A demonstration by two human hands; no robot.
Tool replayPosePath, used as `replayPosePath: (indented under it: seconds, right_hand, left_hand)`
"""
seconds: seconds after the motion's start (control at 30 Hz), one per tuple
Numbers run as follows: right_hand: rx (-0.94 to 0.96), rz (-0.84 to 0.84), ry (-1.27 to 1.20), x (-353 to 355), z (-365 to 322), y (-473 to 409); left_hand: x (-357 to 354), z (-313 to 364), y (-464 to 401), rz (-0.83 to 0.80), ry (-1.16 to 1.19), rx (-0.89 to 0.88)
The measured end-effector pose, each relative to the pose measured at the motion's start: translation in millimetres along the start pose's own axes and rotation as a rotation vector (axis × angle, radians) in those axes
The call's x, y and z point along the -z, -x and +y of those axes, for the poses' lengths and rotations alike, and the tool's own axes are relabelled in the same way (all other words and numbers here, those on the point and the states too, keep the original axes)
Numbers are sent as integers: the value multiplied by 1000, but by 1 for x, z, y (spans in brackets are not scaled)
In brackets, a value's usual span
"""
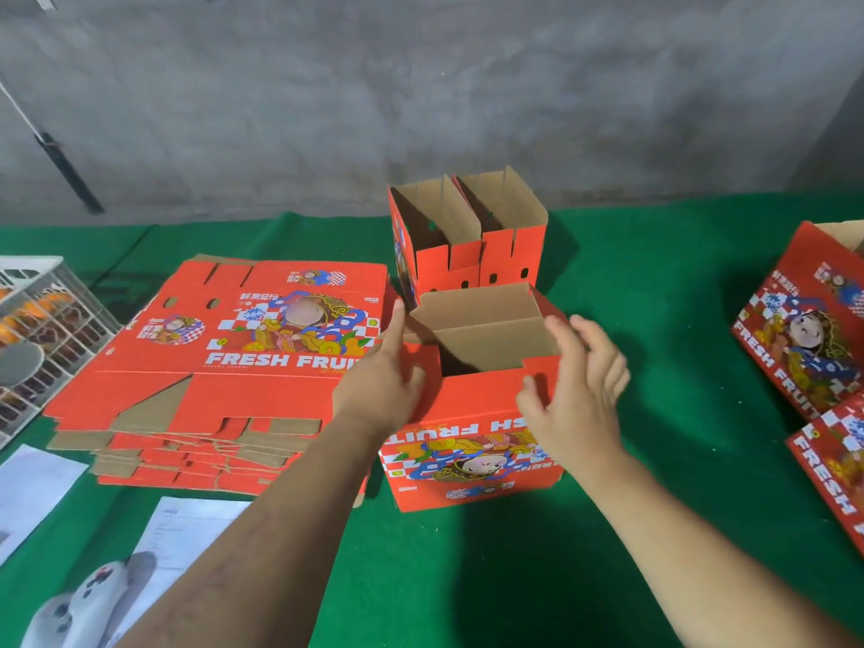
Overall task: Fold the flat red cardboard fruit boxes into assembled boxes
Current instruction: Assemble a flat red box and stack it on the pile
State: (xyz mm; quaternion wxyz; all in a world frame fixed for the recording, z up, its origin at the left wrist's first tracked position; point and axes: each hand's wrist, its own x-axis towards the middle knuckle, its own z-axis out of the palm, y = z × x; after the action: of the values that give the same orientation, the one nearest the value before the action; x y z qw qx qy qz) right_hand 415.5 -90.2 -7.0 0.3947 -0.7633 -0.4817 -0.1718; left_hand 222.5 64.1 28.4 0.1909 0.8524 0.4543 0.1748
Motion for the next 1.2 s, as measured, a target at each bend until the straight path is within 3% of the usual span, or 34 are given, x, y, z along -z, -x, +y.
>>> replayPosePath:
  seconds: [0.17, 0.3, 0.43, 0.57, 0.7, 0.8, 0.87, 1.0, 1.2]
  right_hand:
    - [7, -215, -45, 10, 22, -2]
    - [-6, -165, -95, 12, 24, 3]
    - [19, -103, -132, 11, 27, 12]
    - [81, -99, -36, 11, 28, 14]
    - [8, -154, -2, 18, 19, -5]
    - [-264, -215, -126, 17, 11, -28]
    - [-434, -329, -165, 13, 12, -42]
    - [-387, -708, 5, 2, 17, -57]
    - [-450, -665, 291, -9, 10, -55]
  left_hand:
    - [-8, 8, -11, 31, -112, 93]
    - [-9, 6, -15, 107, -23, 194]
    - [2, 7, -33, 32, 51, 275]
    - [-2, 11, -29, 121, 100, 221]
    - [-10, 8, -18, 189, 198, 186]
    - [-11, 0, -18, 164, 297, 148]
    - [-12, -5, -14, 88, 264, 222]
    - [-10, -10, -5, -48, 241, 328]
    - [-11, 14, -6, -220, 47, 363]
